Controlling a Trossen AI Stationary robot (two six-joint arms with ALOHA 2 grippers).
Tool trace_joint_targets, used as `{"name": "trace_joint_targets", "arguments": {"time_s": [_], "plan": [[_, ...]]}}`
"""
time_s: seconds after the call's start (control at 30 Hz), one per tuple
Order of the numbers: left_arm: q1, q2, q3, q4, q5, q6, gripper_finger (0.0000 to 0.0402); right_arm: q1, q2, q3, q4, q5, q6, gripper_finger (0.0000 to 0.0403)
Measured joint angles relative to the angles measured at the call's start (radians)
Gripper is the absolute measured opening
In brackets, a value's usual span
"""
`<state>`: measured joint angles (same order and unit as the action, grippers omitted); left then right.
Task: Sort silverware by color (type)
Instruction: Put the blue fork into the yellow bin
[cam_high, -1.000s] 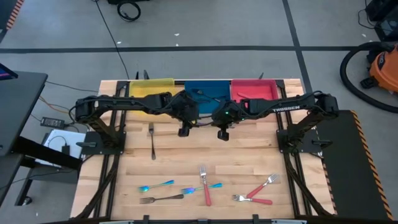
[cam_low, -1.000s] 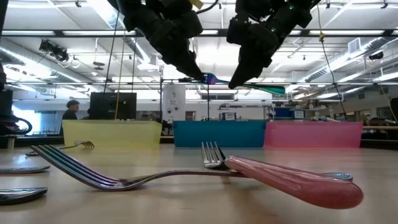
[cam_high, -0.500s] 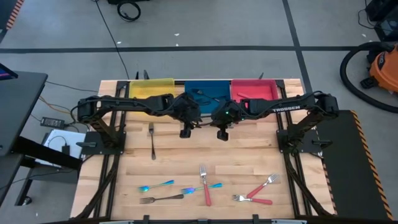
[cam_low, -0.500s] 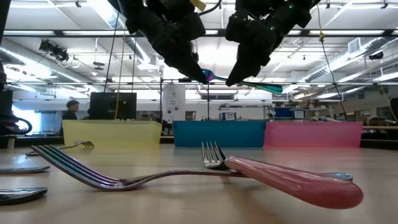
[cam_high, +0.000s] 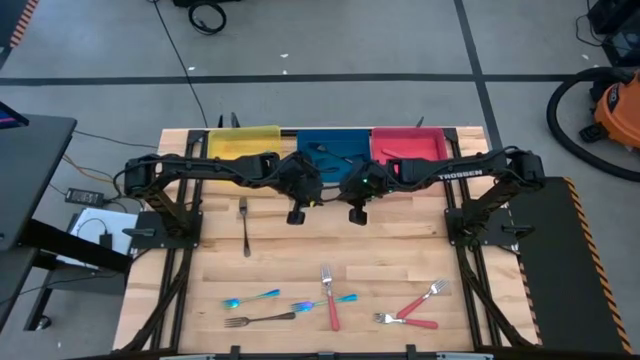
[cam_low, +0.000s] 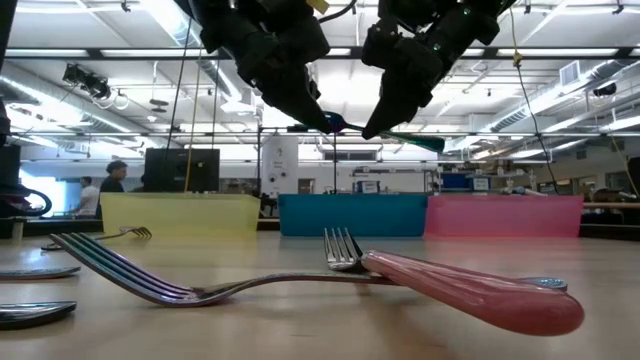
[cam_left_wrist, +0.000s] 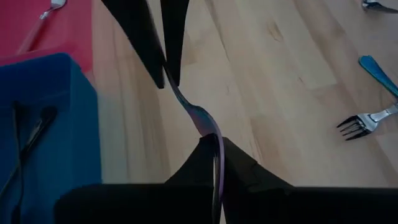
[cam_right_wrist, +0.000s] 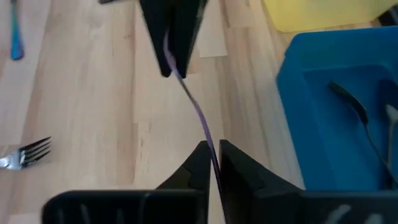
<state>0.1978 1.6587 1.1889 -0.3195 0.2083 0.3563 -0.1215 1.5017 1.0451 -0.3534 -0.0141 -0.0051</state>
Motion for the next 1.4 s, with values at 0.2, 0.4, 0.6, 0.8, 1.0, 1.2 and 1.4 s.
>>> {"name": "trace_joint_targets", "arguments": {"time_s": [0.2,0.4,0.6,0.8,1.0,1.2,1.4], "plan": [[0.006,-0.001,0.0,0.006,-0.016,-0.005,0.0005,0.0,0.0,0.0,0.012,0.037,0.005,0.0093],[0.031,-0.002,0.0,0.007,-0.047,-0.004,0.0005,-0.001,-0.002,0.0,0.019,0.052,0.007,0.0136],[0.077,-0.014,0.0,-0.082,-0.111,-0.008,0.0004,0.002,-0.027,0.001,-0.003,0.13,0.006,0.0153],[0.153,-0.039,0.015,-0.232,-0.195,-0.005,0.0004,-0.011,-0.083,0.001,-0.01,0.117,0.01,0.0153],[0.244,-0.127,0.017,-0.343,-0.203,-0.034,0.0004,-0.015,-0.11,0.001,-0.037,0.111,0.005,0.0153],[0.309,-0.26,0.019,-0.49,-0.194,-0.049,0.0004,-0.025,-0.101,0.0,-0.079,0.116,0.004,0.0153],[0.416,-0.345,0.019,-0.69,-0.193,-0.119,0.0005,-0.026,-0.097,0.0,-0.089,0.117,0.002,0.0154]]}}
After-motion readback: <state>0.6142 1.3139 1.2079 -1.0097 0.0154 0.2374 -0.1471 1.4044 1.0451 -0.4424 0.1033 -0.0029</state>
